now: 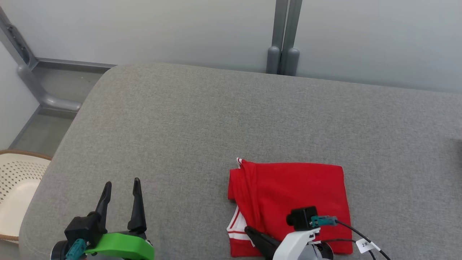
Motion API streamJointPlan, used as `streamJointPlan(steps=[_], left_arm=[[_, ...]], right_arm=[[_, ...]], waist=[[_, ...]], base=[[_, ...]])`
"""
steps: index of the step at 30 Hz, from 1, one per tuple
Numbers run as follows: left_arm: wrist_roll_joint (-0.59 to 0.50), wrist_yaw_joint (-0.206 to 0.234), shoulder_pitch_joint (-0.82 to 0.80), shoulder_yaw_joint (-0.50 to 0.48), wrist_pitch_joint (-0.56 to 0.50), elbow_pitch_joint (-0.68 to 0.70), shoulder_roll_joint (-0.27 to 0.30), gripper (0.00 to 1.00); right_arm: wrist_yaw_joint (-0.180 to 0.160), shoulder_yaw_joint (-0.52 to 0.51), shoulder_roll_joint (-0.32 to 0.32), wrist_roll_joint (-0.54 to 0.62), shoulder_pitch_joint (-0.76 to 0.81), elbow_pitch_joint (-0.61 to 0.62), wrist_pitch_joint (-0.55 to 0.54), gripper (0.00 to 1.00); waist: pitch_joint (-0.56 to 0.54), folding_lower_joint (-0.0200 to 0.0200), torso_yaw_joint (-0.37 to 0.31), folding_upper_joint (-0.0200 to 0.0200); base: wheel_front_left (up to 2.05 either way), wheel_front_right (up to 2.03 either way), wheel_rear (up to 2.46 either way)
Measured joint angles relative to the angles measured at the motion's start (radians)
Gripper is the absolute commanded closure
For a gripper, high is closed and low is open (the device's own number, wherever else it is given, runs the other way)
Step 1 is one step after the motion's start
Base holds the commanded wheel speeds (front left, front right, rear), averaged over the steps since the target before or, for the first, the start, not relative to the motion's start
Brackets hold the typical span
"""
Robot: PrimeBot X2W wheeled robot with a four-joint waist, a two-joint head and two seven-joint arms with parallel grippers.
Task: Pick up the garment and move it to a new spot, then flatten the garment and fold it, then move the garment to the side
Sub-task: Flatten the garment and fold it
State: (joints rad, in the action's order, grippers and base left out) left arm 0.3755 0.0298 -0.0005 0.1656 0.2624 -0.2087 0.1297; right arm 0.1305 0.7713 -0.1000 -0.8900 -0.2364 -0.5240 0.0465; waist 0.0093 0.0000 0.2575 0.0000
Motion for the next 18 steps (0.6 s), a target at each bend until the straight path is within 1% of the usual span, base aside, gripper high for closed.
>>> streamJointPlan(steps=[4, 6, 9, 12, 13, 14, 15, 16, 17, 18], left_arm=[[-0.002, 0.001, 0.000, -0.004, 0.000, 0.003, 0.000, 0.00], [-0.002, 0.002, 0.000, -0.006, 0.000, 0.003, -0.001, 0.00], [-0.002, 0.002, 0.001, -0.010, 0.000, 0.007, -0.006, 0.00], [-0.003, 0.003, 0.004, -0.021, 0.000, 0.016, -0.008, 0.00], [-0.004, 0.003, 0.006, -0.025, 0.000, 0.021, -0.009, 0.00], [-0.006, 0.003, 0.008, -0.028, 0.000, 0.026, -0.010, 0.00], [-0.007, 0.005, 0.010, -0.033, 0.000, 0.032, -0.012, 0.00], [-0.008, 0.006, 0.012, -0.038, 0.000, 0.038, -0.014, 0.00], [-0.008, 0.006, 0.013, -0.041, 0.000, 0.042, -0.015, 0.00], [-0.009, 0.006, 0.015, -0.047, 0.000, 0.045, -0.016, 0.00]], right_arm=[[0.000, 0.049, -0.023, -0.045, -0.028, 0.033, 0.047, 1.00], [0.000, 0.058, -0.048, -0.065, -0.042, 0.050, 0.075, 1.00], [0.000, 0.054, -0.092, -0.085, -0.058, 0.082, 0.117, 1.00], [0.000, 0.021, -0.141, -0.086, -0.078, 0.120, 0.159, 1.00], [0.000, 0.002, -0.162, -0.085, -0.083, 0.134, 0.170, 0.92], [0.000, -0.016, -0.179, -0.082, -0.087, 0.146, 0.179, 0.80], [0.000, -0.038, -0.198, -0.079, -0.090, 0.162, 0.187, 0.52], [0.000, -0.068, -0.216, -0.073, -0.093, 0.179, 0.195, 0.14], [0.000, -0.091, -0.229, -0.068, -0.096, 0.191, 0.199, 0.00], [0.000, -0.122, -0.244, -0.060, -0.098, 0.208, 0.203, 0.00]], waist=[[-0.002, 0.0000, -0.016, 0.0000], [-0.004, 0.0000, -0.028, 0.0000], [-0.009, 0.0000, -0.046, 0.0000], [-0.015, 0.0000, -0.067, 0.0000], [-0.017, 0.0000, -0.075, 0.0000], [-0.019, 0.0000, -0.082, 0.0000], [-0.021, 0.0000, -0.091, 0.0000], [-0.023, 0.0000, -0.100, 0.0000], [-0.025, 0.0000, -0.107, 0.0000], [-0.026, 0.0000, -0.117, 0.0000]], base=[[0.00, 0.00, 0.00], [0.00, 0.00, 0.00], [0.00, 0.00, 0.00], [0.00, 0.00, 0.00], [0.00, 0.00, 0.00], [0.00, 0.00, 0.00], [0.00, 0.00, 0.00], [0.00, 0.00, 0.00], [0.00, 0.00, 0.00], [0.00, 0.00, 0.00]])
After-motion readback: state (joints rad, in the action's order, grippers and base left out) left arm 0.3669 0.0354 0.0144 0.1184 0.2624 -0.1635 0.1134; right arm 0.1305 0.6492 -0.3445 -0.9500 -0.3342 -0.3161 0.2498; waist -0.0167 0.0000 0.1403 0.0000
